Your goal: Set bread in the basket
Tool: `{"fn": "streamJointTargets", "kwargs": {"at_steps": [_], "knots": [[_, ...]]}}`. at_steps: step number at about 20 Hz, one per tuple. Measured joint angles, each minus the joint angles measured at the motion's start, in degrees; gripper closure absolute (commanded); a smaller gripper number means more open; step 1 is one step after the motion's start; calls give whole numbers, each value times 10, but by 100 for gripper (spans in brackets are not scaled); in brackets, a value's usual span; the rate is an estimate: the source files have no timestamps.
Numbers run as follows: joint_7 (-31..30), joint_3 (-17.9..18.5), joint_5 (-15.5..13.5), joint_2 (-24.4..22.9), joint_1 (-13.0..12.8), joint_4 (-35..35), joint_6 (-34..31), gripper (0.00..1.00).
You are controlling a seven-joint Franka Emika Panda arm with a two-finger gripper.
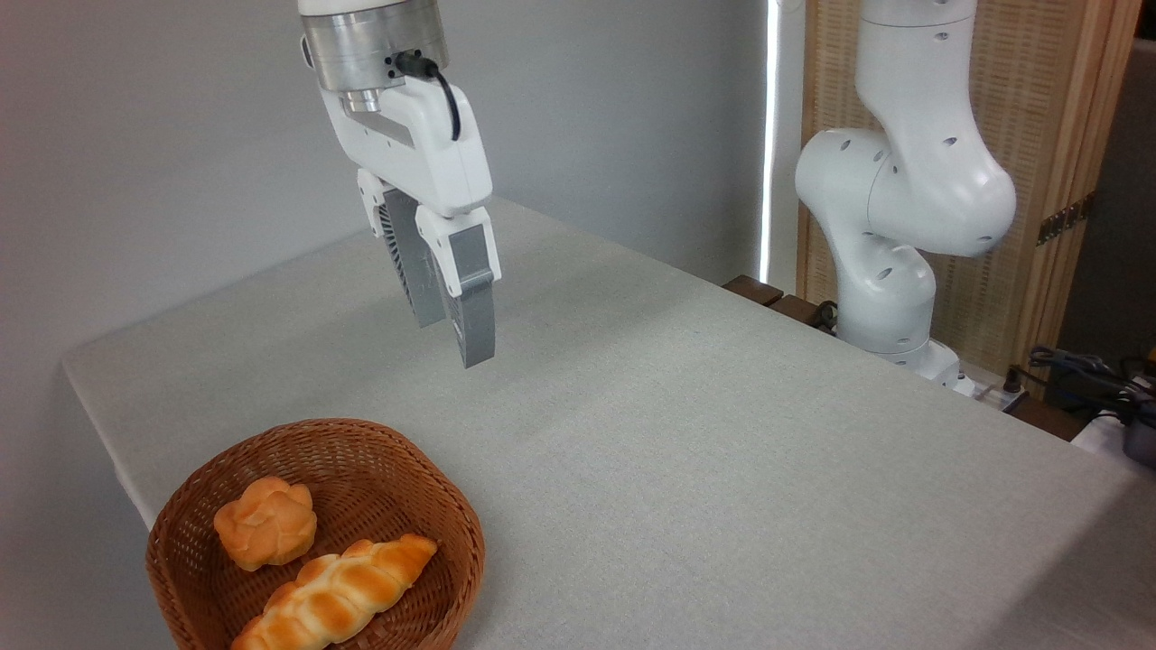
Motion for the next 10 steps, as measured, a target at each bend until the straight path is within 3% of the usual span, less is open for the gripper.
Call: {"fn": "streamJointTargets", "kwargs": {"at_steps": [4, 10], "knots": [[-6, 7, 0, 0, -5, 0, 0, 0], [-6, 55, -1, -5, -36, 0, 0, 0]]}}
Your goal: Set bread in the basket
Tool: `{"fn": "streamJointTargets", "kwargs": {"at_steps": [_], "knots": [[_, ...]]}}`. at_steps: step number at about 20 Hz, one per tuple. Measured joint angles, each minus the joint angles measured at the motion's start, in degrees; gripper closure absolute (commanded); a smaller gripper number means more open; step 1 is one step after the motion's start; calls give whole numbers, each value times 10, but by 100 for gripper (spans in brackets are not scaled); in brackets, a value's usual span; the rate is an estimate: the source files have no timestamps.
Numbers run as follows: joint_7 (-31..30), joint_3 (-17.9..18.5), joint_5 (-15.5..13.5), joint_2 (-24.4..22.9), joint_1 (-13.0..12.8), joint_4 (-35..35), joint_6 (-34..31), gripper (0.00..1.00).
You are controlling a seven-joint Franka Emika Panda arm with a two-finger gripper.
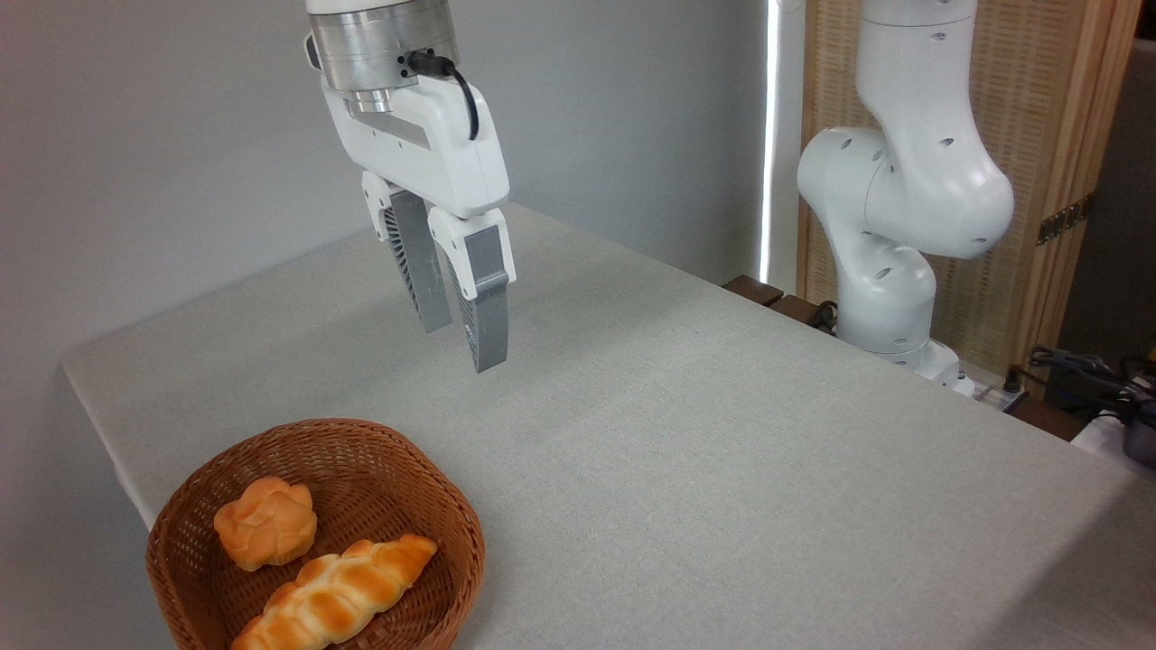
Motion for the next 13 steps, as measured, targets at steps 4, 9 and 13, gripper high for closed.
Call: {"fn": "streamJointTargets", "kwargs": {"at_steps": [4, 9, 13], "knots": [[-1, 4, -14, 0, -1, 1, 1, 0], [-10, 10, -31, 0, 4, 7, 2, 0], [-11, 10, -32, 0, 5, 8, 2, 0]]}}
